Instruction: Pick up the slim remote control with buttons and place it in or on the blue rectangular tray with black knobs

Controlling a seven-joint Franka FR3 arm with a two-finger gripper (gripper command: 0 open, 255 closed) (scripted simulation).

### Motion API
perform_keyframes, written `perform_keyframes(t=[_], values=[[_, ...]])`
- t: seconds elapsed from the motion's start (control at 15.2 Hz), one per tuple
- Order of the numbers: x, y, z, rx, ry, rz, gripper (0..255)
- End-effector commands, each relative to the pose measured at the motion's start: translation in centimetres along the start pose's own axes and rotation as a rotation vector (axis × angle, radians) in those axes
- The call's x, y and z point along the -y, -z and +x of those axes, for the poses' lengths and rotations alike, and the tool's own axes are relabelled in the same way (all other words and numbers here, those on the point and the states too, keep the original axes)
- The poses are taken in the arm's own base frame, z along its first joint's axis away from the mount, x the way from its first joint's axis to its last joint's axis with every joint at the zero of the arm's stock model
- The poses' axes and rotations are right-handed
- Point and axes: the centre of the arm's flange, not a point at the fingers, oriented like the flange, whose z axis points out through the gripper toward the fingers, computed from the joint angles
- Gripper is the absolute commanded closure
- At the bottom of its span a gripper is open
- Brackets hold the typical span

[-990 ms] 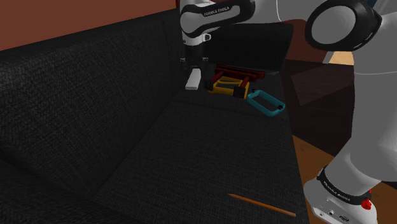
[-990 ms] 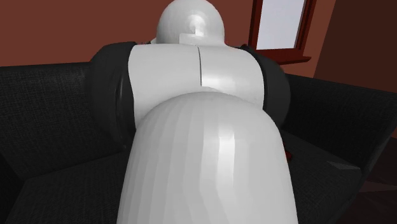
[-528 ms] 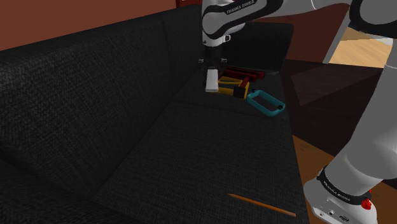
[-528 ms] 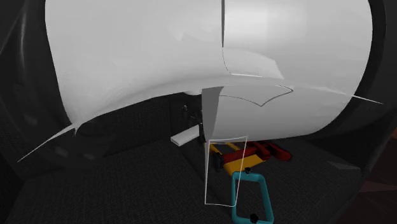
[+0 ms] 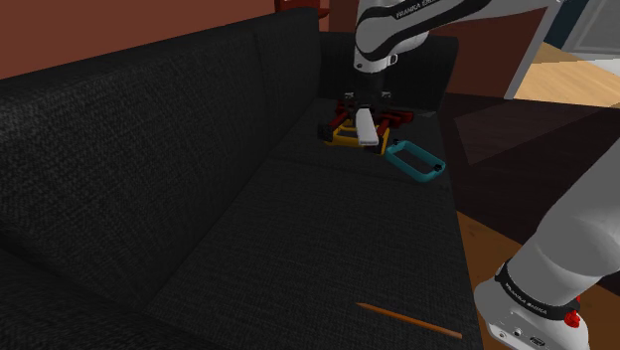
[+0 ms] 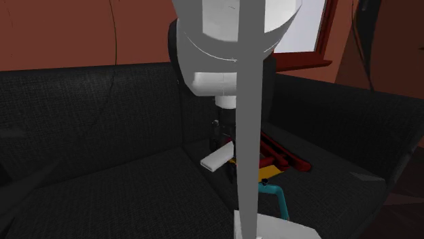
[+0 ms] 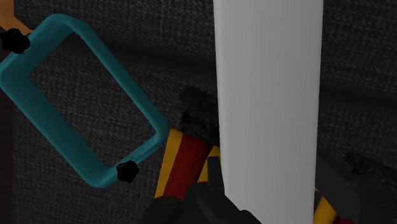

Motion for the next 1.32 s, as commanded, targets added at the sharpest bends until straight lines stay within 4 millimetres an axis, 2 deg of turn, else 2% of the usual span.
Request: perform_keyframes(t=[0.0,0.66,0.73,1.25], values=[[-2.7,0.0,-0.6,0.000,0.001,0.001,255],[-15.9,-0.4,-1.9,0.000,0.001,0.001,255],[-17.6,-0.4,-2.1,0.000,0.001,0.001,255],[-17.5,-4.6,-2.1,0.000,0.001,0.001,255]])
